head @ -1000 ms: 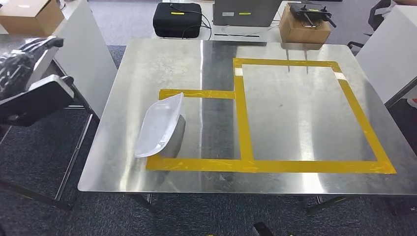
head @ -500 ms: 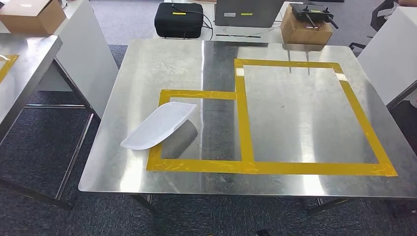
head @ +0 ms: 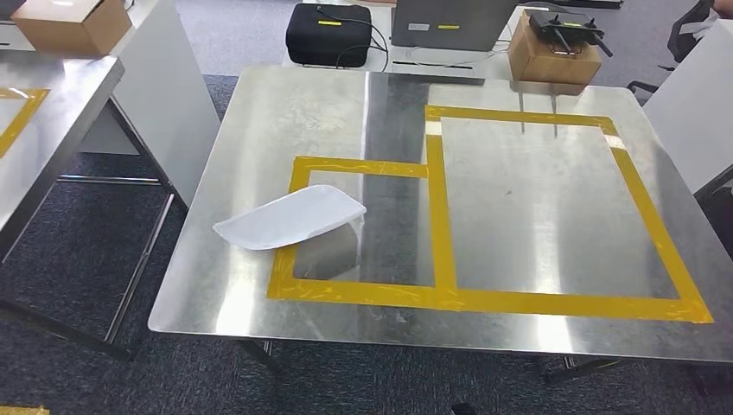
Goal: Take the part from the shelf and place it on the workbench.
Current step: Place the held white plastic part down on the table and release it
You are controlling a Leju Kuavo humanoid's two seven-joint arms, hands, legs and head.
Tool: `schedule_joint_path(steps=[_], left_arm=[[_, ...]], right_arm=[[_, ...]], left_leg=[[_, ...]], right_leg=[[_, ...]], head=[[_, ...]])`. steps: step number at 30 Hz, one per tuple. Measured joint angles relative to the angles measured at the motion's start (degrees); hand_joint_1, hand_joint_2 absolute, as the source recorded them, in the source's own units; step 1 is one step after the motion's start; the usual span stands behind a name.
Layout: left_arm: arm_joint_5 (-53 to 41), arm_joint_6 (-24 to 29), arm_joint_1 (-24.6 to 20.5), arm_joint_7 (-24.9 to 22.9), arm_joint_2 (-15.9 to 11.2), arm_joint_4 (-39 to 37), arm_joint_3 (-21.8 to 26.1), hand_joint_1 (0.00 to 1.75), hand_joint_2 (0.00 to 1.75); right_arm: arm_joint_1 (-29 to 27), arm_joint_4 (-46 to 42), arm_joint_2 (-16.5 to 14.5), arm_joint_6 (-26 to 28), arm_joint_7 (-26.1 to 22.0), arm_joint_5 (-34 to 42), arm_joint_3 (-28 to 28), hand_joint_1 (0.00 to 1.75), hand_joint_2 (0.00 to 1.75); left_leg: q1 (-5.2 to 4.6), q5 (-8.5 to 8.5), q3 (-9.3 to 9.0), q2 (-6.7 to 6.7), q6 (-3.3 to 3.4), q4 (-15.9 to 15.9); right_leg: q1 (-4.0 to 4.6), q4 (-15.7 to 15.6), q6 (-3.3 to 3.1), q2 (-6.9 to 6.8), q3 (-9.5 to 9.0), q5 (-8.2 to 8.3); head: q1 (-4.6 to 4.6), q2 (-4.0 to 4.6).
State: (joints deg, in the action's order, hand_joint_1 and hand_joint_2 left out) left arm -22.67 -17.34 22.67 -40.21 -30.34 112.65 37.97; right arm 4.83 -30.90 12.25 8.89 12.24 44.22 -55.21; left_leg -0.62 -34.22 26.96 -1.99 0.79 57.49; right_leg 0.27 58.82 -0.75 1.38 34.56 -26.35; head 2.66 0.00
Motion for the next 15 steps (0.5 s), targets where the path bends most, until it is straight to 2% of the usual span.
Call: schedule_joint_path(steps=[6,11,13,14,15], left_arm=[[-3.4,-5.1,-2.4,-0.1,9.6,-9.6,-0.4,0.00,0.00],[-7.2,-8.2,-7.7,-0.2,20.1,-23.4,-0.5,0.00,0.00],[-4.2,-6.0,-9.0,-0.2,23.6,-28.5,-0.9,0.00,0.00],[-0.2,-2.6,-9.4,-0.2,25.0,-30.8,-1.8,0.00,0.00],[6.5,3.2,-9.7,-0.1,26.3,-33.0,-3.4,0.00,0.00]], right_arm=[[0.3,-1.6,0.4,1.4,1.0,2.5,-0.3,0.00,1.75],[1.2,-3.6,1.5,2.1,1.9,4.9,-1.7,0.00,1.75],[1.7,-4.4,2.2,2.3,2.2,5.8,-2.5,0.00,1.75],[1.9,-4.8,2.5,2.6,2.3,6.4,-2.9,0.00,1.75],[2.2,-5.2,2.9,3.0,2.4,7.0,-3.3,0.00,1.75]], left_leg=[[-0.04,0.00,0.00,0.30,0.01,0.0],[-0.05,0.04,-0.02,0.87,0.07,0.0],[-0.09,0.05,-0.09,1.12,0.09,0.0],[-0.12,0.06,-0.15,1.26,0.09,0.0],[-0.18,0.07,-0.21,1.46,0.11,0.0]], right_leg=[[-0.01,-0.2,0.09,-0.24,-0.14,-0.07],[-0.01,-0.3,0.10,-0.67,-0.31,-0.06],[0.01,-0.3,0.10,-0.74,-0.35,-0.06],[0.03,-0.4,0.11,-0.74,-0.35,-0.06],[0.05,-0.4,0.11,-0.74,-0.35,-0.06]], head=[[0.01,0.00],[-0.01,0.00],[0.01,0.00],[0.01,0.00],[0.02,0.00]])
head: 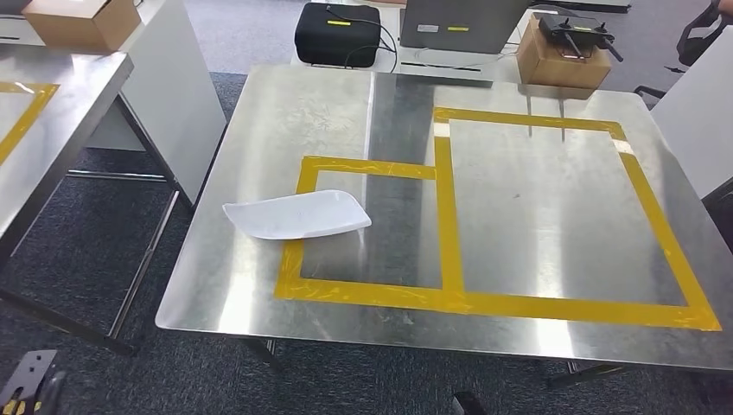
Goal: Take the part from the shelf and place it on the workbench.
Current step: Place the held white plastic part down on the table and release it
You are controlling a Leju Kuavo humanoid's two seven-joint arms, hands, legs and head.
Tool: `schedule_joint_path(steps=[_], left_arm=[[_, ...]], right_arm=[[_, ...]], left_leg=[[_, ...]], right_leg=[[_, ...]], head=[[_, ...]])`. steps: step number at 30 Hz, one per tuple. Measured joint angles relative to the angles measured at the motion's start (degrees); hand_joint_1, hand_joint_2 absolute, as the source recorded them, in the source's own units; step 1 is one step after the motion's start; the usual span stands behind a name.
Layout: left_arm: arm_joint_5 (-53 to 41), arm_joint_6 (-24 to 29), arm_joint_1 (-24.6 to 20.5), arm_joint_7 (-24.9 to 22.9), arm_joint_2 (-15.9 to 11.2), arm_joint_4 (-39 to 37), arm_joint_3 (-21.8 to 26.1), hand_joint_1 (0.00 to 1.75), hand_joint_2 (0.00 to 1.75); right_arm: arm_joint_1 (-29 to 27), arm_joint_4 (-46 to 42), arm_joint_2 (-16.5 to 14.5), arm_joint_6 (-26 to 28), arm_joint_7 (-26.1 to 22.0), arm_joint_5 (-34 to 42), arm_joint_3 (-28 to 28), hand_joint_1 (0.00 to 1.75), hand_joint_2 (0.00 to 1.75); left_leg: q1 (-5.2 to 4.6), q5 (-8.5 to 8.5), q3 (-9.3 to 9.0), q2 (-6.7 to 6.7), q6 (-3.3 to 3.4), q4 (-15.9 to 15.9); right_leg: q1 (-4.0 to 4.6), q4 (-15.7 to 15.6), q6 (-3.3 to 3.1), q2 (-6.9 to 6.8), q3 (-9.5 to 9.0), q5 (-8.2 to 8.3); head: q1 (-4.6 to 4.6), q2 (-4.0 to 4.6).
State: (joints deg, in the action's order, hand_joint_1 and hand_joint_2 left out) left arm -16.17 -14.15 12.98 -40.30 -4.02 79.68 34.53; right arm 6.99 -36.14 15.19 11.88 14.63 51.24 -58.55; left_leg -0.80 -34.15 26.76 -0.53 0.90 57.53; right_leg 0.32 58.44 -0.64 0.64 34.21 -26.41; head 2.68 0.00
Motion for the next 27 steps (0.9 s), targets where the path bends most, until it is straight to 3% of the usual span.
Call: schedule_joint_path(steps=[2,4,7,9,11,15,20,27], left_arm=[[18.5,15.1,-0.3,0.2,1.7,-3.7,-5.7,0.00,0.00],[39.3,29.4,-0.6,1.3,1.7,-5.7,-13.6,0.00,0.00],[69.4,44.8,-2.9,7.9,-1.6,-6.1,-28.3,0.00,0.00],[81.8,48.4,-5.0,14.5,-4.2,-6.2,-37.7,0.00,0.00],[88.1,48.6,-6.9,20.4,-6.3,-6.7,-46.4,0.00,0.00],[93.7,46.7,-10.1,25.7,-10.8,-8.4,-61.6,0.00,0.00],[96.6,44.3,-13.3,28.4,-15.6,-10.7,-77.1,0.00,0.00],[97.5,41.5,-16.2,29.2,-20.3,-13.5,-90.9,0.00,0.00]], right_arm=[[0.4,-0.8,0.8,0.8,0.3,1.1,-0.9,0.00,0.87],[0.7,-1.5,1.6,1.4,0.4,1.9,-1.8,0.00,0.00],[1.0,-2.3,2.7,2.2,0.4,2.5,-3.1,0.00,0.00],[1.3,-3.0,3.2,2.9,0.4,2.9,-3.7,0.00,0.00],[1.5,-3.7,3.7,3.7,0.4,3.5,-4.3,0.00,0.00],[1.6,-4.7,4.8,4.0,0.0,4.6,-5.5,0.00,0.00],[1.6,-6.2,6.1,6.0,0.0,6.1,-6.8,0.00,0.00],[1.6,-7.9,7.8,6.4,-0.2,7.9,-8.3,0.00,0.00]], left_leg=[[-0.10,0.02,-0.08,0.48,0.03,0.0],[-0.13,0.07,-0.07,1.07,0.09,0.1],[-0.07,0.21,0.00,2.17,0.24,0.1],[-0.02,0.25,0.00,2.56,0.26,0.1],[0.01,0.26,0.00,2.63,0.27,0.1],[0.04,0.26,0.02,2.43,0.28,0.1],[0.10,0.26,0.06,1.88,0.29,0.0],[0.15,0.22,0.11,1.05,0.33,0.0]], right_leg=[[0.04,0.0,0.00,-0.05,-0.01,0.01],[0.09,-0.1,-0.01,-0.12,-0.01,0.02],[0.06,-0.2,-0.03,-0.15,-0.17,0.04],[-0.02,-0.3,-0.03,-0.18,-0.34,0.03],[-0.09,-0.3,-0.03,-0.19,-0.42,0.03],[-0.15,-0.3,-0.01,-0.20,-0.47,0.01],[-0.16,-0.3,0.03,-0.17,-0.47,-0.02],[-0.15,-0.3,0.04,0.04,-0.45,-0.02]], head=[[0.00,0.00],[-0.01,0.00],[0.05,0.00],[0.07,0.00],[0.08,0.00],[0.08,0.00],[0.09,0.00],[0.08,0.00]])
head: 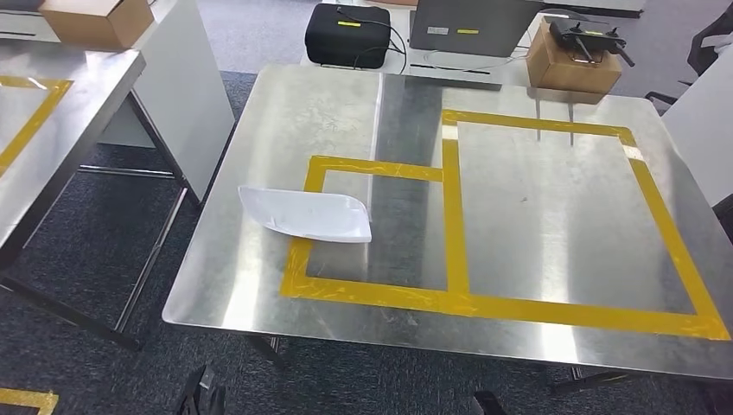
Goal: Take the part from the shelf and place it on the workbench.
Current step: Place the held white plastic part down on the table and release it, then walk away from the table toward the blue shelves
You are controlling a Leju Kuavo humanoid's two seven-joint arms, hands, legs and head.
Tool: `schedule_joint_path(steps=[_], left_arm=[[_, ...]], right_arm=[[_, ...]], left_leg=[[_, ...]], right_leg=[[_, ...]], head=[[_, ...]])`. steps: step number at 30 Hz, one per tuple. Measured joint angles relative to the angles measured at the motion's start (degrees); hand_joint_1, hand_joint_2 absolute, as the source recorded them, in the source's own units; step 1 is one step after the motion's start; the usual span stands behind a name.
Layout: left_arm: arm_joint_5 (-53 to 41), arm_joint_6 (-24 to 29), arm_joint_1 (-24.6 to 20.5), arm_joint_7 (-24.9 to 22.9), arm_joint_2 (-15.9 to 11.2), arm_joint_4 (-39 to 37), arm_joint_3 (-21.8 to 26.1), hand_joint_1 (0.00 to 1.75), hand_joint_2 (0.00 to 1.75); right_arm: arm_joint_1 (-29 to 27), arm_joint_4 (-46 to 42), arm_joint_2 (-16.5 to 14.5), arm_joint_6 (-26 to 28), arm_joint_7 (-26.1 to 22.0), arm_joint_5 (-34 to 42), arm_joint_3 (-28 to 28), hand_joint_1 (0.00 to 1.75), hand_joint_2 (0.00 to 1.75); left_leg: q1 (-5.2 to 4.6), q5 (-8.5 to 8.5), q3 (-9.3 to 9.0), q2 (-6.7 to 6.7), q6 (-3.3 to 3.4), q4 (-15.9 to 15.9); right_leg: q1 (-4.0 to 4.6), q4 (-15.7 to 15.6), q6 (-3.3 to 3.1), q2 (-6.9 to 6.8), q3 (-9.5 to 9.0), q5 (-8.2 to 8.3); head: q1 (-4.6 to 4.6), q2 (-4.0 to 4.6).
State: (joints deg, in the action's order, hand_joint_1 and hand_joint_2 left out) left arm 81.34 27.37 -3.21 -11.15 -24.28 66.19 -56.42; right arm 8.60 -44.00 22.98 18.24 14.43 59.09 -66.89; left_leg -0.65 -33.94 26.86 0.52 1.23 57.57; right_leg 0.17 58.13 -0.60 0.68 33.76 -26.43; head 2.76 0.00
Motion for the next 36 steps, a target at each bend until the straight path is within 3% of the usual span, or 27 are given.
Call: schedule_joint_path(steps=[9,21,25,27,29,32,33,34,35,36], left_arm=[[0.2,-0.6,-1.9,0.0,-3.6,-2.1,-9.7,0.00,0.00],[1.2,-0.4,-2.9,0.3,-4.3,-3.3,-15.0,0.00,0.00],[1.3,0.3,-3.2,0.1,-4.4,-3.6,-15.9,0.00,0.00],[1.3,0.4,-3.4,-0.3,-4.6,-3.8,-16.4,0.00,0.00],[1.3,0.3,-3.5,-0.6,-4.8,-3.9,-16.7,0.00,0.00],[1.3,0.3,-3.5,-0.6,-5.1,-4.2,-17.1,0.00,0.00],[1.3,0.3,-3.5,-0.5,-5.1,-4.3,-17.3,0.00,0.00],[1.4,0.3,-3.5,-0.4,-5.2,-4.3,-17.5,0.00,0.00],[1.4,0.4,-3.5,-0.2,-5.3,-4.4,-17.6,0.00,0.00],[1.4,0.6,-3.6,-0.1,-5.3,-4.4,-17.7,0.00,0.00]], right_arm=[[-0.1,-1.1,1.4,0.0,-0.6,1.1,-1.6,0.00,0.00],[0.8,-2.6,1.7,0.3,0.4,-0.6,-3.0,0.00,0.00],[1.3,-2.8,1.5,0.1,1.1,-1.8,-3.2,0.00,0.00],[1.4,-2.7,1.5,-0.3,1.3,-2.3,-3.3,0.00,0.00],[1.4,-2.7,1.6,-0.8,1.4,-2.7,-3.4,0.00,0.00],[1.4,-2.7,1.6,-1.2,1.5,-3.2,-3.6,0.00,0.00],[1.4,-2.7,1.6,-1.3,1.5,-3.3,-3.6,0.00,0.00],[1.3,-2.7,1.6,-1.3,1.5,-3.3,-3.7,0.00,0.00],[1.3,-2.7,1.6,-1.3,1.5,-3.4,-3.8,0.00,0.00],[1.3,-2.7,1.6,-1.1,1.5,-3.6,-3.9,0.00,0.00]], left_leg=[[0.05,0.00,-0.04,-0.38,0.00,0.0],[0.05,0.00,-0.07,-0.51,0.00,0.0],[-0.15,0.05,-0.01,-0.53,0.09,0.1],[0.02,0.43,-0.09,-0.57,0.49,-0.2],[0.31,1.05,-0.26,-0.68,1.09,-0.7],[0.22,1.40,-0.17,-0.86,1.45,-1.0],[0.10,1.41,-0.16,-0.91,1.45,-1.0],[-0.03,1.40,-0.20,-0.94,1.44,-1.0],[-0.20,1.37,-0.28,-0.93,1.40,-1.0],[-0.37,1.30,-0.43,-0.91,1.34,-1.0]], right_leg=[[0.01,0.0,0.02,0.17,0.01,0.00],[0.02,0.0,0.04,0.26,-0.01,0.03],[-0.18,-0.3,0.88,0.30,-0.05,0.40],[-0.17,-0.3,1.33,0.32,0.06,0.42],[-0.05,2.1,1.71,0.21,1.03,-1.22],[-0.12,12.2,1.88,-0.17,5.14,-6.65],[-0.15,15.1,1.81,-0.27,6.31,-7.53],[-0.13,16.2,1.61,-0.32,6.75,-7.27],[-0.07,15.0,1.28,-0.33,6.20,-5.82],[0.05,11.9,0.75,-0.30,4.77,-3.54]], head=[[0.00,0.00],[0.00,0.00],[-0.04,0.00],[-0.07,0.00],[0.14,0.00],[0.49,0.00],[0.50,0.00],[0.51,0.00],[0.52,0.00],[0.52,0.00]])
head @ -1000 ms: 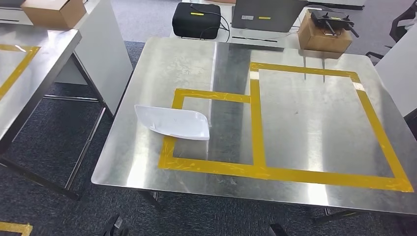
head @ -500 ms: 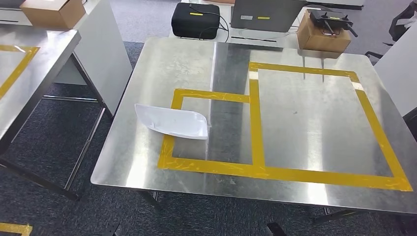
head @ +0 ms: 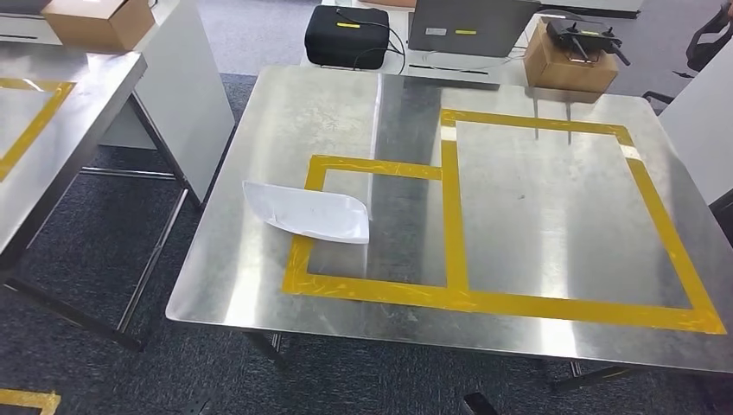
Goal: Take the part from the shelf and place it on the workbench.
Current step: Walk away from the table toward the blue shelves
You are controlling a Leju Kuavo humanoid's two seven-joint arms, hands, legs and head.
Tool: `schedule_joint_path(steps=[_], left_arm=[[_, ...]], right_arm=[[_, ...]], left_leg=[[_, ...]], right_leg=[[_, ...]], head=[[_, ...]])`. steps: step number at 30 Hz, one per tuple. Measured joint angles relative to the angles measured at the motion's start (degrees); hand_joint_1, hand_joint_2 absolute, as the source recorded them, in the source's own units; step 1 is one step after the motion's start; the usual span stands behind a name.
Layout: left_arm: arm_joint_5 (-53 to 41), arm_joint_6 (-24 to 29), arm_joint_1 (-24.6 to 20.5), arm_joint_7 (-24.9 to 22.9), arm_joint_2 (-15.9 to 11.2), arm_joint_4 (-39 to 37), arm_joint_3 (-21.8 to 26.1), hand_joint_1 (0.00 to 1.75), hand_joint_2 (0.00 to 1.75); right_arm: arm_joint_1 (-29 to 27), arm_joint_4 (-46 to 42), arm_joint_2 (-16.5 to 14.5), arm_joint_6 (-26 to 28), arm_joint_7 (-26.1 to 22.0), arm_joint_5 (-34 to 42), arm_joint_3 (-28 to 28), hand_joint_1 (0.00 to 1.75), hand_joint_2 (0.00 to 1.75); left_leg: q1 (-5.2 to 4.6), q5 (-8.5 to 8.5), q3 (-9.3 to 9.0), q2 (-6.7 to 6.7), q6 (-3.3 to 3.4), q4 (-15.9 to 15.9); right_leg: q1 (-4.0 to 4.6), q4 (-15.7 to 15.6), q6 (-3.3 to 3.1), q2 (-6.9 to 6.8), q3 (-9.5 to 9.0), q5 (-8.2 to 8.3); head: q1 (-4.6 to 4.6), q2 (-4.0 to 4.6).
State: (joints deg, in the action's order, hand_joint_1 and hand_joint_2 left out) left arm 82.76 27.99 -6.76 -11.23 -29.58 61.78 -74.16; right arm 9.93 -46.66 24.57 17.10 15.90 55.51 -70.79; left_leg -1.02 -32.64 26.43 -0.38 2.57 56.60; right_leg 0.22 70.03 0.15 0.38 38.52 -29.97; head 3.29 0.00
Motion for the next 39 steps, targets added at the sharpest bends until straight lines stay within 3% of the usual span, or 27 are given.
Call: schedule_joint_path(steps=[2,3,6,8,12,13,14,16,17,18,19,22,24,27,28,29,30,32,34,35,37,39], left_arm=[[0.0,0.4,-0.2,0.0,0.1,0.0,-0.2,0.00,0.00],[0.0,0.4,-0.3,-0.1,0.1,0.0,-0.3,0.00,0.00],[0.0,-0.1,-0.5,-0.4,0.0,-0.2,-0.5,0.00,0.00],[0.0,0.5,-0.6,-0.4,-0.1,-0.2,-0.8,0.00,0.00],[0.0,1.8,-0.8,0.6,0.0,-0.2,-1.1,0.00,0.00],[0.0,2.0,-0.8,0.8,0.0,-0.2,-1.2,0.00,0.00],[0.1,2.1,-0.8,0.8,0.1,-0.2,-1.3,0.00,0.00],[0.1,2.1,-0.8,0.7,0.1,-0.2,-1.5,0.00,0.00],[0.1,2.1,-0.8,0.6,0.1,-0.2,-1.5,0.00,0.00],[0.1,2.0,-0.9,0.5,0.1,-0.2,-1.5,0.00,0.00],[0.1,1.9,-0.9,0.6,0.1,-0.2,-1.5,0.00,0.00],[0.1,1.9,-0.9,0.5,0.1,-0.2,-1.6,0.00,0.00],[0.1,1.6,-1.0,0.3,0.1,-0.2,-1.7,0.00,0.00],[0.1,0.8,-1.0,0.3,-0.1,-0.3,-1.7,0.00,0.00],[0.1,0.8,-1.0,0.4,-0.1,-0.3,-1.7,0.00,0.00],[0.1,0.9,-1.0,0.5,-0.2,-0.3,-1.8,0.00,0.00],[0.2,1.2,-1.0,0.7,-0.1,-0.3,-1.8,0.00,0.00],[0.2,2.0,-1.0,0.8,0.1,-0.2,-1.8,0.00,0.00],[0.2,2.2,-1.0,0.5,0.2,-0.1,-1.8,0.00,0.00],[0.2,1.8,-1.0,0.2,0.2,0.0,-1.8,0.00,0.00],[0.2,0.4,-1.1,-0.1,-0.2,-0.1,-2.0,0.00,0.00],[0.2,-0.6,-1.1,-0.3,-0.6,-0.1,-2.2,0.00,0.00]], right_arm=[[0.1,0.0,0.1,0.3,0.2,-0.3,-0.1,0.00,0.00],[0.1,0.0,0.2,0.2,0.3,-0.5,-0.1,0.00,0.00],[0.2,0.0,0.6,-0.1,0.4,-0.8,-0.2,0.00,0.00],[0.6,0.0,0.6,0.2,0.4,-1.0,-0.3,0.00,0.00],[0.8,-0.1,-0.1,0.6,0.4,-1.3,-0.3,0.00,0.00],[0.8,-0.1,-0.3,0.6,0.4,-1.4,-0.3,0.00,0.00],[0.9,-0.1,-0.5,0.7,0.4,-1.4,-0.3,0.00,0.00],[0.9,-0.1,-0.8,0.6,0.4,-1.5,-0.3,0.00,0.00],[1.0,-0.1,-0.7,0.5,0.4,-1.5,-0.3,0.00,0.00],[1.0,-0.1,-0.8,0.4,0.4,-1.5,-0.3,0.00,0.00],[1.0,-0.1,-0.7,0.3,0.4,-1.6,-0.3,0.00,0.00],[0.9,-0.1,-0.8,0.3,0.4,-1.7,-0.3,0.00,0.00],[0.8,0.0,-0.8,0.0,0.4,-1.7,-0.4,0.00,0.00],[0.8,0.1,-0.8,-0.9,0.2,-1.7,-0.4,0.00,0.00],[0.8,0.1,-0.8,-0.9,0.1,-1.7,-0.4,0.00,0.00],[0.8,0.2,-0.8,-0.9,0.0,-1.8,-0.4,0.00,0.00],[0.8,0.2,-0.9,-0.7,0.0,-1.8,-0.4,0.00,0.00],[1.1,0.2,-1.0,-0.2,0.2,-2.1,-0.4,0.00,0.00],[1.3,0.2,-0.8,-0.1,0.4,-2.2,-0.3,0.00,0.00],[1.3,0.2,-0.6,-0.4,0.5,-2.3,-0.3,0.00,0.00],[1.3,0.4,-0.3,-1.4,0.3,-2.2,-0.3,0.00,0.00],[1.3,0.7,-0.1,-2.2,0.0,-2.2,-0.3,0.00,0.00]], left_leg=[[-0.18,-0.19,0.02,0.06,-0.19,0.0],[-0.10,-0.20,0.13,0.07,-0.40,0.0],[0.25,-0.07,0.37,0.05,-1.29,-0.2],[0.29,-1.47,0.97,0.19,-2.00,0.9],[1.35,-7.58,6.59,0.58,-3.78,12.8],[1.76,-7.52,7.46,0.55,-4.32,14.4],[2.18,-6.31,7.39,0.48,-4.89,14.0],[3.07,-2.33,4.51,0.21,-6.28,7.9],[3.25,-0.93,3.06,0.23,-6.67,5.0],[3.34,-0.18,2.24,0.30,-6.67,3.1],[3.27,-0.25,2.13,0.43,-6.23,2.5],[3.10,0.16,3.24,0.55,-3.94,2.9],[2.99,1.08,4.19,0.50,-2.88,2.8],[2.32,2.64,6.20,0.47,-2.07,2.9],[1.98,3.10,6.83,0.45,-1.91,2.9],[1.61,3.50,7.37,0.43,-1.77,3.0],[1.20,3.87,7.78,0.42,-1.65,3.0],[0.56,4.50,8.28,0.36,-1.49,3.0],[0.53,5.17,8.46,0.20,-1.71,2.8],[0.68,5.53,8.54,0.13,-1.99,2.7],[0.97,6.02,8.70,0.08,-2.60,2.5],[0.98,4.04,9.50,0.31,-3.12,3.9]], right_leg=[[0.42,-7.1,-1.44,0.07,-3.33,3.31],[0.69,-9.5,-1.93,0.02,-4.39,3.99],[1.08,-11.8,-2.35,-0.25,-5.23,4.26],[0.69,-13.8,-2.53,-0.27,-5.93,4.48],[-0.12,-15.0,-2.19,-0.42,-5.89,4.94],[-0.35,-14.8,-1.99,-0.49,-5.65,5.00],[-0.64,-14.5,-1.71,-0.54,-5.34,5.03],[-1.35,-13.3,-0.77,-0.57,-4.52,4.89],[-1.57,-12.7,-0.18,-0.48,-4.07,4.81],[-1.66,-12.1,0.41,-0.34,-3.72,4.79],[-1.66,-11.7,0.92,-0.20,-3.43,4.88],[-1.75,-11.5,1.94,0.02,-2.94,5.26],[-1.83,-9.0,2.24,-0.09,-1.94,2.24],[-1.68,1.5,2.14,-0.21,0.88,-5.62],[-1.54,4.0,1.87,-0.21,1.06,-6.66],[-1.29,4.4,1.38,-0.21,0.25,-6.54],[-0.90,2.5,0.66,-0.18,-1.64,-5.48],[0.33,-5.6,-1.73,-0.15,-7.40,-3.09],[1.39,-11.8,-3.23,-0.47,-11.16,-1.97],[1.70,-12.9,-3.48,-0.62,-11.62,-1.85],[1.80,-14.0,-3.24,-0.80,-11.58,-0.59],[1.48,-15.6,-3.16,-0.96,-11.33,0.99]], head=[[-0.18,0.00],[-0.30,0.00],[-0.33,0.00],[-0.38,0.00],[-0.96,0.00],[-1.03,0.00],[-1.06,0.00],[-1.13,0.00],[-1.35,0.00],[-1.56,0.00],[-1.74,0.00],[-1.49,0.00],[-1.10,0.00],[-0.52,0.00],[-0.43,0.00],[-0.38,0.00],[-0.35,0.00],[-0.41,0.00],[-0.64,0.00],[-0.72,0.00],[-0.54,0.00],[-0.46,0.00]])
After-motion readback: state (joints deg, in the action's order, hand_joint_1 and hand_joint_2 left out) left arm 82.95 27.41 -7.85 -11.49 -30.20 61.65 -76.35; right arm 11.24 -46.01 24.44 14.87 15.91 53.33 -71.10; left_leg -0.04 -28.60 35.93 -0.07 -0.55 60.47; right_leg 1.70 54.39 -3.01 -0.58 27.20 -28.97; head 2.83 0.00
